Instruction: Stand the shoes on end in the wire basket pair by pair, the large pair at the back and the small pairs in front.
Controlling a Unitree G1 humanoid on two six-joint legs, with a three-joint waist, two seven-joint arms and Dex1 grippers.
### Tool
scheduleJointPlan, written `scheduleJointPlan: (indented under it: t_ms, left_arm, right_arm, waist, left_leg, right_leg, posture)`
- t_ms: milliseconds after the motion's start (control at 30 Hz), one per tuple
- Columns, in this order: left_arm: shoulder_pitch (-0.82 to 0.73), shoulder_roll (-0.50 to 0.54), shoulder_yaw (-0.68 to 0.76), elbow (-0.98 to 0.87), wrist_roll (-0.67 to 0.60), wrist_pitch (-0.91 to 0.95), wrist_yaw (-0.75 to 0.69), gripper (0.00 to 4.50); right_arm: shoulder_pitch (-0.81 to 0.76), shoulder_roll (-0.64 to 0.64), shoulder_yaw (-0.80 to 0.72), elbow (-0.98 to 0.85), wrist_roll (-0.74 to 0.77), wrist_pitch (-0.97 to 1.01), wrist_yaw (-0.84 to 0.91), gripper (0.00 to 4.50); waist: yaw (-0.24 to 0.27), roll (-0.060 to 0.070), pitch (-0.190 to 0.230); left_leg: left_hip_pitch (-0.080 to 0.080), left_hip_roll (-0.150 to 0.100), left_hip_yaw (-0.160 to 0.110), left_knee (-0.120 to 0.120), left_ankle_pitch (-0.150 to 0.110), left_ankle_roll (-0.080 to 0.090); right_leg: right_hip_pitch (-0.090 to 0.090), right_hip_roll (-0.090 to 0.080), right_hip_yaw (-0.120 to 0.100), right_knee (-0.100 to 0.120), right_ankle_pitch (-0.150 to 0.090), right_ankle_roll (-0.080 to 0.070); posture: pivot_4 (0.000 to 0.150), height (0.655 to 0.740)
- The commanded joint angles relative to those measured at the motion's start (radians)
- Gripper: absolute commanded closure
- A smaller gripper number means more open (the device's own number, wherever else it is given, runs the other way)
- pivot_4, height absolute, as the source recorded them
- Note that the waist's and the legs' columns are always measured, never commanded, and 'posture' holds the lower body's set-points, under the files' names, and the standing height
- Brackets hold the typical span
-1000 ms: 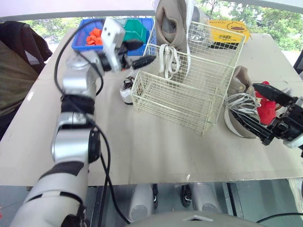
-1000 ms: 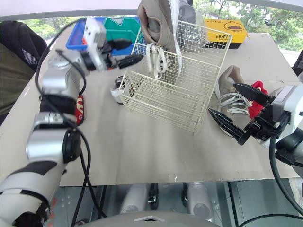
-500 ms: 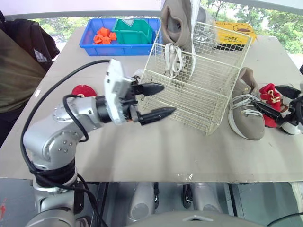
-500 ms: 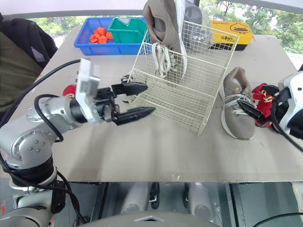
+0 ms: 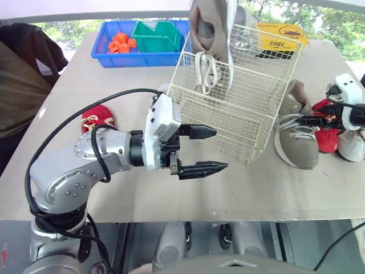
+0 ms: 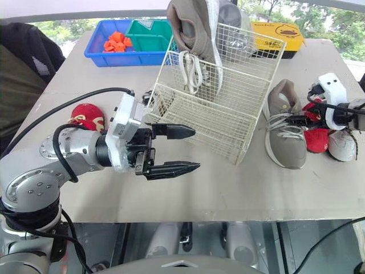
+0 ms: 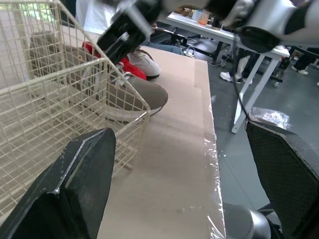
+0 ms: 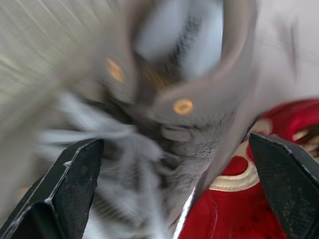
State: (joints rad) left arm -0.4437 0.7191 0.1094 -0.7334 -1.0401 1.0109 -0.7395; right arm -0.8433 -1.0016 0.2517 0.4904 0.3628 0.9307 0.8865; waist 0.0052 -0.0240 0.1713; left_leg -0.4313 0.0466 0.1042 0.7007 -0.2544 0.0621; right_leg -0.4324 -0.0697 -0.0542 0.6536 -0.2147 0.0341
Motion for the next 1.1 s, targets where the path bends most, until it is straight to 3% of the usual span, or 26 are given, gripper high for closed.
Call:
scheduleJointPlan:
  t_ms: [33, 100, 300, 367, 533, 733, 900, 1000, 1100]
  left_arm:
    - [0.02, 0.014, 0.017, -0.039, -0.002, -0.047, 0.006, 0.0]
    - [0.031, 0.015, 0.012, -0.049, -0.007, -0.06, 0.023, 0.0]
    - [0.057, 0.034, 0.016, -0.059, -0.029, -0.079, 0.037, 0.0]
    - [0.055, 0.043, 0.004, -0.051, -0.023, -0.089, 0.025, 0.0]
    - [0.027, 0.052, 0.003, -0.02, -0.05, -0.085, 0.02, 0.0]
    - [-0.03, 0.035, -0.016, 0.051, -0.09, -0.072, 0.007, 0.0]
    - [-0.077, 0.042, -0.041, 0.104, -0.1, -0.073, -0.054, 0.0]
    - [-0.101, 0.015, -0.042, 0.13, -0.106, -0.081, -0.038, 0.0]
    - [-0.083, -0.067, -0.024, 0.125, -0.08, -0.149, 0.032, 0.0]
  right_arm:
    - [-0.076, 0.017, 0.059, 0.149, -0.112, -0.041, 0.074, 0.25]
    - [-0.101, 0.037, 0.092, 0.221, -0.168, -0.077, 0.11, 0.9]
    - [-0.177, 0.091, 0.113, 0.36, -0.239, -0.093, 0.263, 3.73]
    - [-0.174, 0.092, 0.092, 0.356, -0.245, -0.079, 0.278, 4.37]
    - [-0.124, 0.044, -0.138, 0.239, -0.139, 0.051, 0.216, 4.44]
    - [0.142, 0.03, -0.698, -0.326, 0.115, 0.525, 0.112, 4.44]
    - [0.289, 0.111, -1.061, -0.691, 0.266, 0.681, 0.05, 4.44]
    - [0.188, 0.18, -1.187, -0.802, 0.349, 0.684, -0.027, 4.44]
    - [-0.002, 0.299, -1.139, -0.898, 0.344, 0.636, -0.176, 4.44]
  waist:
    - [0.004, 0.001, 0.0]
    - [0.006, 0.001, 0.0]
    - [0.008, 0.001, 0.0]
    - [0.007, 0.001, 0.0]
    - [0.01, 0.001, 0.001]
    - [0.011, 0.008, 0.005]
    - [0.008, 0.009, 0.004]
    - [0.002, 0.009, 0.004]
    - [-0.013, 0.009, 0.005]
  left_leg:
    - [0.0, 0.0, 0.0, 0.0, 0.0, 0.0]
    - [0.0, 0.0, 0.0, 0.0, 0.0, 0.0]
    - [0.001, 0.0, -0.001, 0.0, 0.0, 0.0]
    - [0.001, 0.0, -0.001, 0.0, 0.0, 0.0]
    - [0.0, 0.0, -0.002, 0.0, 0.0, 0.0]
    - [-0.002, 0.001, -0.002, 0.0, 0.0, 0.0]
    - [-0.001, 0.0, -0.004, -0.001, 0.0, 0.0]
    - [0.001, 0.0, -0.002, -0.001, -0.002, 0.002]
    - [0.003, -0.002, -0.001, -0.001, -0.002, 0.003]
  right_leg:
    - [0.0, 0.0, 0.0, -0.001, 0.001, 0.001]
    - [0.001, 0.0, 0.0, -0.002, 0.001, 0.001]
    - [0.002, -0.001, 0.0, -0.002, 0.0, 0.0]
    - [0.002, -0.001, 0.0, -0.002, 0.0, 0.0]
    - [0.002, 0.0, -0.002, -0.002, 0.001, 0.002]
    - [0.001, -0.001, -0.002, -0.002, 0.003, 0.005]
    - [0.001, 0.0, -0.003, -0.001, 0.002, 0.005]
    - [0.001, 0.0, -0.001, 0.0, 0.002, 0.005]
    - [0.001, 0.0, 0.002, 0.002, 0.002, 0.005]
  posture:
    - [0.15, 0.74]
    - [0.15, 0.74]
    - [0.15, 0.74]
    - [0.15, 0.74]
    - [0.15, 0.74]
    - [0.15, 0.74]
    - [0.15, 0.74]
    - [0.15, 0.74]
    - [0.15, 0.74]
